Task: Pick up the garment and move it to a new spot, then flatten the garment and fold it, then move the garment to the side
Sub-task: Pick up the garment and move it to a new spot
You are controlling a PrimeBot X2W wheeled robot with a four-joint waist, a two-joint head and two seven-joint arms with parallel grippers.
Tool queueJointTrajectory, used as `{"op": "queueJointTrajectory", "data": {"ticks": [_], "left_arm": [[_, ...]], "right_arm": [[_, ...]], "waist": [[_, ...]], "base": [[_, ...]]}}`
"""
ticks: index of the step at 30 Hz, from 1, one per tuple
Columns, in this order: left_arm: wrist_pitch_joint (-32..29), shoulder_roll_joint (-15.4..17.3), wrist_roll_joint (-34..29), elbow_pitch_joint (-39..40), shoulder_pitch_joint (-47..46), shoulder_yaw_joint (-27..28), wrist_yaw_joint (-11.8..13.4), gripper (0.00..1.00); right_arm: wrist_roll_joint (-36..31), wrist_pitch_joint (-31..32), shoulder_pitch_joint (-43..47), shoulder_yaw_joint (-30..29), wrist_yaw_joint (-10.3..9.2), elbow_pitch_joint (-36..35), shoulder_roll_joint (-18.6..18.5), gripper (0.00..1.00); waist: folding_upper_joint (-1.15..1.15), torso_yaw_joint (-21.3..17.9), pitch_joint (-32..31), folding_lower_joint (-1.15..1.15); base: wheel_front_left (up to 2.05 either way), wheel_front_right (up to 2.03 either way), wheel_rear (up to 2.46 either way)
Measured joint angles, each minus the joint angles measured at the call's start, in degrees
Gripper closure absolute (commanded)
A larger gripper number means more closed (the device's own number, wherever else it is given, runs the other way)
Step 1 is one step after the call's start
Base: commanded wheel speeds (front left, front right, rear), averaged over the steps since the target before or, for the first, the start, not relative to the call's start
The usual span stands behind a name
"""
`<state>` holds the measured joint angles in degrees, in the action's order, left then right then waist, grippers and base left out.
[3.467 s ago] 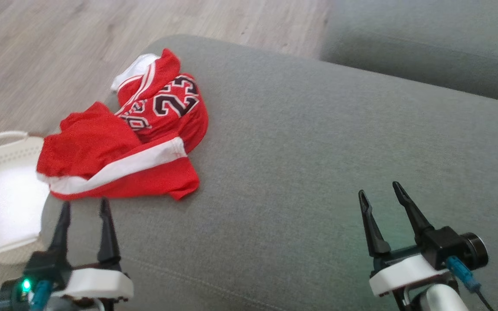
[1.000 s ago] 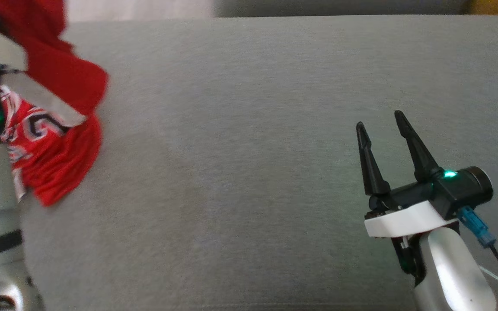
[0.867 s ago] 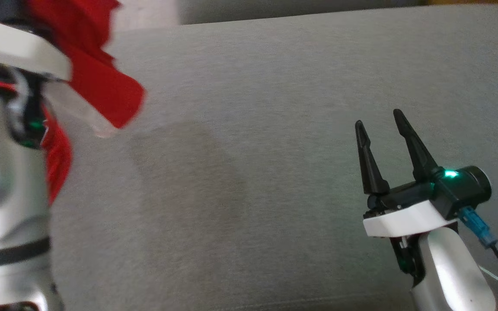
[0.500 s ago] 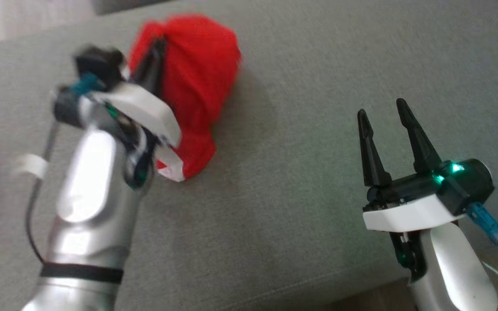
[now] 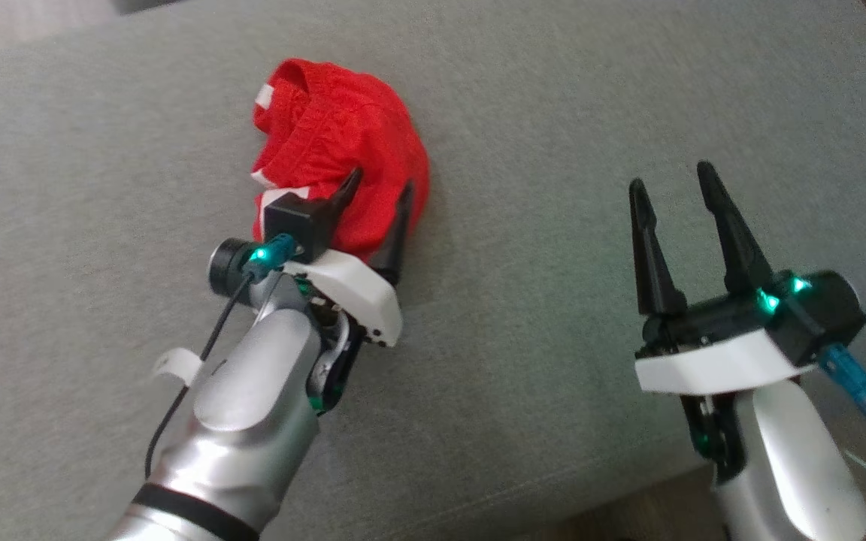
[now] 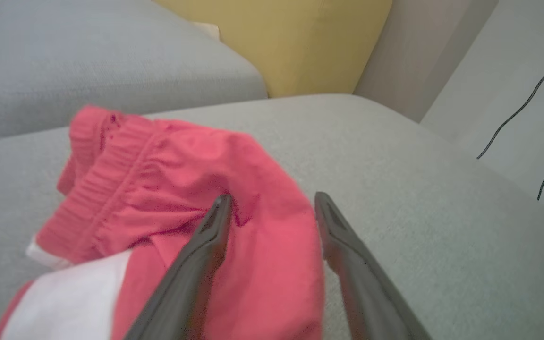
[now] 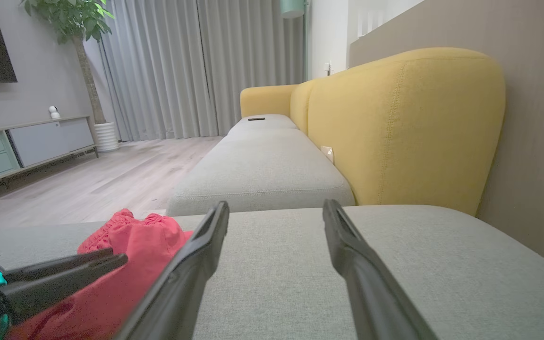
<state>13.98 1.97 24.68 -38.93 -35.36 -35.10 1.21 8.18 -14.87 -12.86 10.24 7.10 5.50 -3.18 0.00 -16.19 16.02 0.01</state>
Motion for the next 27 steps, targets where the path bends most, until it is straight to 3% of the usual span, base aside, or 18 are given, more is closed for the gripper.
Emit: {"op": "queueJointTrajectory", "data": {"ticks": [7,17,22,27], "left_arm": [[0.3,0.0,-1.9,13.0,5.4,1.8,2.9,0.0],[0.3,2.3,-10.9,24.3,24.6,16.5,5.4,0.0],[0.3,2.2,-11.8,31.2,32.8,24.0,5.3,0.0],[0.3,1.7,-12.8,35.4,40.5,29.2,2.5,0.0]], "right_arm": [[-1.7,0.0,4.5,-0.9,0.0,1.7,0.0,0.0],[-2.8,0.0,10.3,-2.7,0.0,2.7,0.2,0.0],[-2.8,0.0,11.4,-3.3,0.0,2.6,0.2,0.0],[-2.8,0.0,14.4,-4.4,0.0,2.9,0.4,0.0]], "waist": [[0.0,4.9,-5.3,-0.01],[0.0,14.0,-14.2,-0.02],[0.0,16.9,-16.4,-0.02],[0.0,18.6,-18.1,-0.02]], "base": [[0.0,0.0,0.0],[0.0,0.0,0.0],[0.0,0.0,0.0],[0.0,0.0,0.0]]}}
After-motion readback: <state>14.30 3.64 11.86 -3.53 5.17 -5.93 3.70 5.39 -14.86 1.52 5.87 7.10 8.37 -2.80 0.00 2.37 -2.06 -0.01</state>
